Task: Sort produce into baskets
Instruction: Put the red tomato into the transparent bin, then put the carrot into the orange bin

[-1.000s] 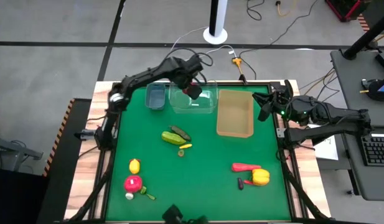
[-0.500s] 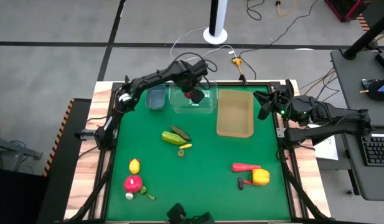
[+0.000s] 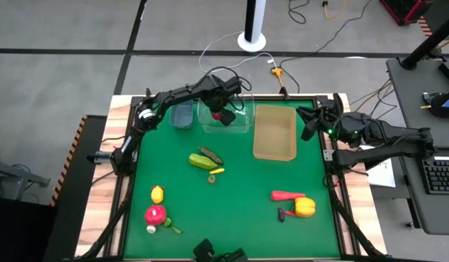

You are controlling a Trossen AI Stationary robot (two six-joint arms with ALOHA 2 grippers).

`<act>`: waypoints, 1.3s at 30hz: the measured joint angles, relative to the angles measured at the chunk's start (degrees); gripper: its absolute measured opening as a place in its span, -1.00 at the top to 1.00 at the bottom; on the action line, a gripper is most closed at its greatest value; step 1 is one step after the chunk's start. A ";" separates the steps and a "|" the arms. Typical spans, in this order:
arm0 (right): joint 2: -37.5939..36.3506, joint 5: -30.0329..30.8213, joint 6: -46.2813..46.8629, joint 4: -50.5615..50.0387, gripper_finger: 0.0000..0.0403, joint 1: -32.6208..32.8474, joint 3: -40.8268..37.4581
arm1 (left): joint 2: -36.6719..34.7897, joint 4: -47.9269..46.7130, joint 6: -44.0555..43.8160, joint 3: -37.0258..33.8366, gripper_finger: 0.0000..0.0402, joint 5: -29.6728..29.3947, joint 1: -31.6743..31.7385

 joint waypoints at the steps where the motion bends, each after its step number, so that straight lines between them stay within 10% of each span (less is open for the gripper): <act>1: 0.00 0.00 -0.03 -0.04 0.71 0.00 -0.01 | -0.02 0.20 0.02 0.00 -0.39 0.00 0.00; 39: -0.02 -0.45 2.79 0.03 0.71 0.07 -0.14 | -2.59 -3.84 0.79 5.67 -0.76 -1.05 -0.73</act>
